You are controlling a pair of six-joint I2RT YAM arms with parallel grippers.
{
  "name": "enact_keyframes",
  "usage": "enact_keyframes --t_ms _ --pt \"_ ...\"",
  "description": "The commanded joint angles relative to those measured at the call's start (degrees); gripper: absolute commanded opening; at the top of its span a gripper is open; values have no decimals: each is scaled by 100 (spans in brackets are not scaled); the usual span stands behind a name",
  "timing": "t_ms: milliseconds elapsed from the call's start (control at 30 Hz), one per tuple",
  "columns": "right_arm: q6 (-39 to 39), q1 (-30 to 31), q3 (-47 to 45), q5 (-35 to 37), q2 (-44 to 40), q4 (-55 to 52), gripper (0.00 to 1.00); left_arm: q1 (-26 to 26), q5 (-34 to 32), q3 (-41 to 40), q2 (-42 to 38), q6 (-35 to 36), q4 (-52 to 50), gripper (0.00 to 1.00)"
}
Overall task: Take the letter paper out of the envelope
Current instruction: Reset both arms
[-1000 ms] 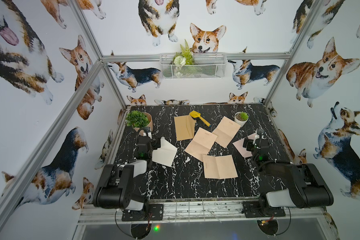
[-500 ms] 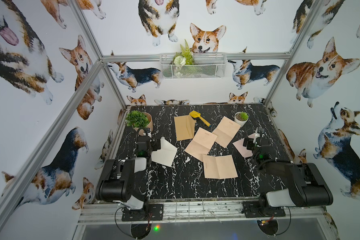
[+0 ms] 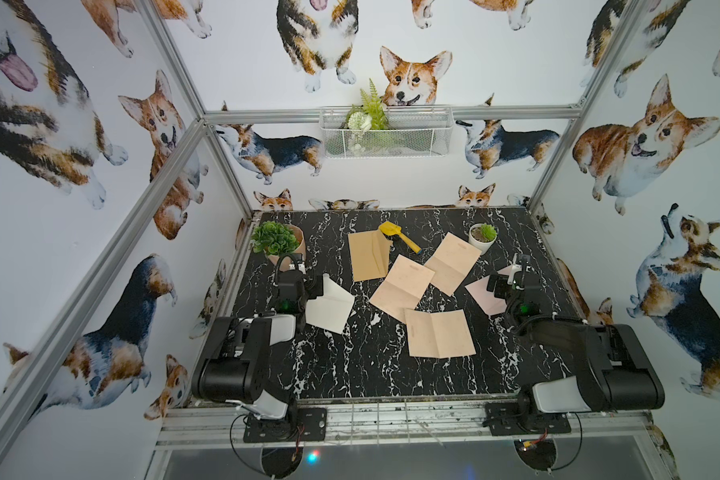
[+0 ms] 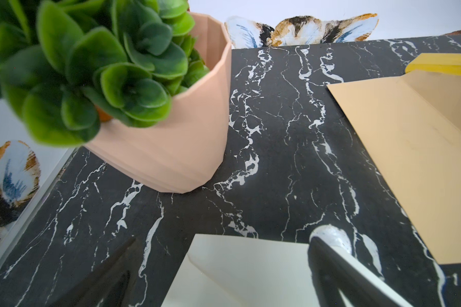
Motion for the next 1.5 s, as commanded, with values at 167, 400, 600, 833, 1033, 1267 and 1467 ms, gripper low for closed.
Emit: enact_keyframes --t_ms 167,400,600,833,1033,1267,1467 --pt "65 -10 38 -54 4 0 100 -12 -75 29 7 63 217 100" --pt "65 -8 41 -54 3 0 100 -9 -79 24 3 63 217 100" --pt "65 -10 40 -54 9 0 100 -11 -84 21 2 63 220 100" --pt "64 -10 39 -54 7 0 100 -17 -92 2 -11 54 253 100" --pt "65 -8 43 -54 9 0 100 -17 -88 11 -9 48 232 100" --pt "65 -10 41 -54 2 2 100 -17 -70 -24 -16 56 279 100" --pt "65 -6 43 -52 4 0 100 -13 -728 -852 136 -214 1914 100"
